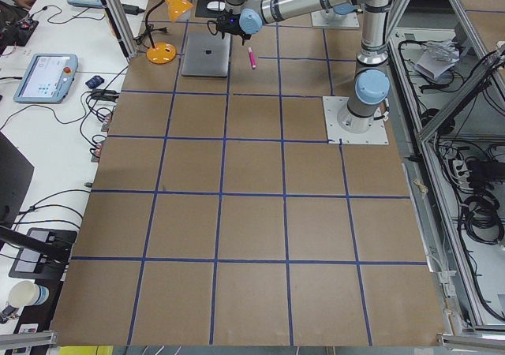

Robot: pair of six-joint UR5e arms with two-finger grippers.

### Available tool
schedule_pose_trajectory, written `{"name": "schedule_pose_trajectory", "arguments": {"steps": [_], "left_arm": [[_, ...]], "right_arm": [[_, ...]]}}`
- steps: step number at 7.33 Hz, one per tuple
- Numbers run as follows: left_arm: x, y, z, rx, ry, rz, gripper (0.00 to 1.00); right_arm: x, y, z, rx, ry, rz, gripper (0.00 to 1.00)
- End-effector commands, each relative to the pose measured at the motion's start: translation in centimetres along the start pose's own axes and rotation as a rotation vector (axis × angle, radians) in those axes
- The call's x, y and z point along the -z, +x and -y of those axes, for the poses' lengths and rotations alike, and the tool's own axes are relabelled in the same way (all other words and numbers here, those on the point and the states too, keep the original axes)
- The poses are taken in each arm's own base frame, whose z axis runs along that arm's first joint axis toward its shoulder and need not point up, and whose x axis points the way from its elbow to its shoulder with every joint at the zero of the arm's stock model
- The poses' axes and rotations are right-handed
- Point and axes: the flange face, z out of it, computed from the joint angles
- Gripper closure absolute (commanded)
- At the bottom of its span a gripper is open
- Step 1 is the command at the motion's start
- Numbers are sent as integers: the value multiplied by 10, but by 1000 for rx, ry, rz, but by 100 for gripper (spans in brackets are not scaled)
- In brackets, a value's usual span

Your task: Place pen and mouse around notebook

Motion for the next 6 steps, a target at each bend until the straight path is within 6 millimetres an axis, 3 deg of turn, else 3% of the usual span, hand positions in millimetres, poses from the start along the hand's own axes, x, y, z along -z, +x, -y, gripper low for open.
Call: {"name": "schedule_pose_trajectory", "arguments": {"steps": [1, 4, 6], "left_arm": [[64, -31, 57, -392, 5, 15, 0], [125, -66, 90, -880, -34, 95, 0], [165, -72, 96, -1029, -42, 190, 0]], "right_arm": [[16, -18, -30, 5, 15, -6, 0], [22, -19, -29, 3, 19, 3, 0], [22, -18, -28, 3, 21, -4, 0]]}}
